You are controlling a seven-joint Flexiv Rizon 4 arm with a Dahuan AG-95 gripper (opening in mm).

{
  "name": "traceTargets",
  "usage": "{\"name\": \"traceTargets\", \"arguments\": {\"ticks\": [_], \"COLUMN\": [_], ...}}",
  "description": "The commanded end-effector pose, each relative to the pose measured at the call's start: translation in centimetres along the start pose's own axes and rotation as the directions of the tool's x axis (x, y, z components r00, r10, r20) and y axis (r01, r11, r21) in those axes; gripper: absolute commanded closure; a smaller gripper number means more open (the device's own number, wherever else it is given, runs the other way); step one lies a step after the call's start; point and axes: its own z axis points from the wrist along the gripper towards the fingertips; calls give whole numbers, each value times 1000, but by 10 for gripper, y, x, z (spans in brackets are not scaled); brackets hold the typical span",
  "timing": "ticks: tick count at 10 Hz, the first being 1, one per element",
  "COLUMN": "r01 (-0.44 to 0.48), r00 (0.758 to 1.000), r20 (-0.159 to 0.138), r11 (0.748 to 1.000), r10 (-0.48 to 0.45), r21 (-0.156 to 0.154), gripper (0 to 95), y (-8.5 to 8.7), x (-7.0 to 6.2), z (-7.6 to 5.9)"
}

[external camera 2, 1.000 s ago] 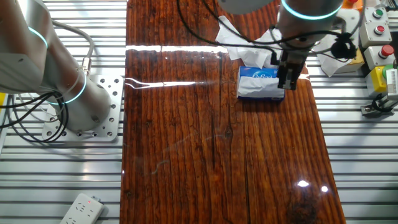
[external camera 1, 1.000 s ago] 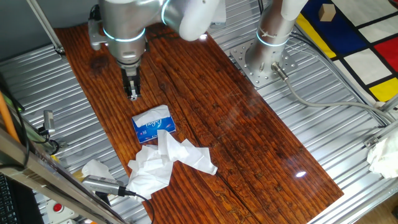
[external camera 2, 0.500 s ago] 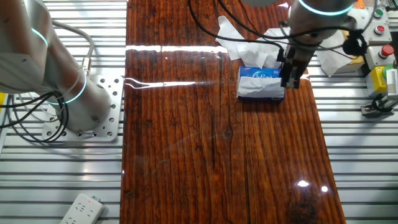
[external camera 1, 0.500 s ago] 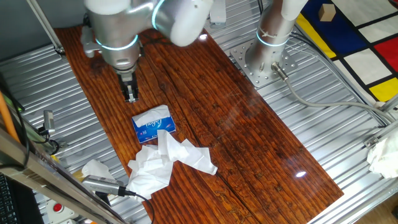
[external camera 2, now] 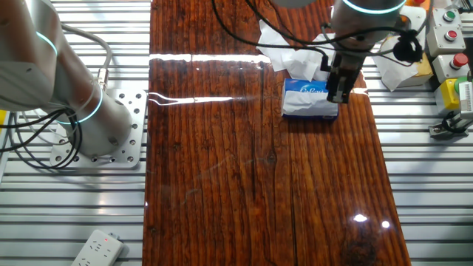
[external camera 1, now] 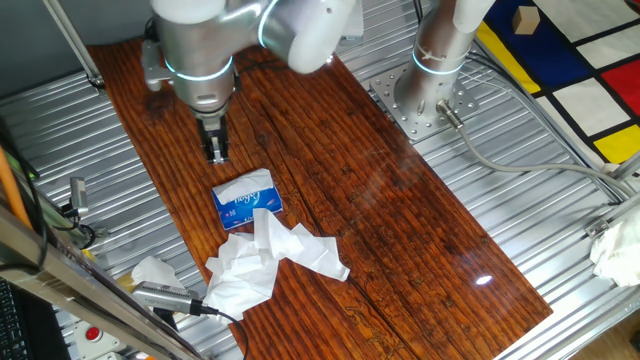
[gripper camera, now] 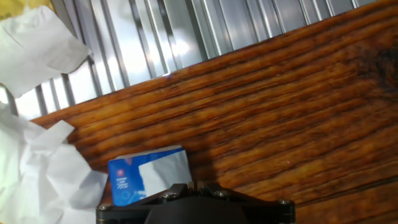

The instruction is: Pull out a napkin

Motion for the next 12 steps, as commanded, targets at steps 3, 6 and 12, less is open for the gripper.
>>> {"name": "traceTargets", "arguments": {"ticks": [3, 6, 12], "r01": [13, 12, 21], "r00": [1000, 1000, 1000], "r20": [-3, -7, -10], "r11": [1000, 1000, 999], "r10": [-13, -12, -22], "r21": [-4, -16, -48], "gripper": [950, 950, 950], "y": [-10, -19, -30], "x": [14, 20, 28], "z": [-9, -12, -14]}}
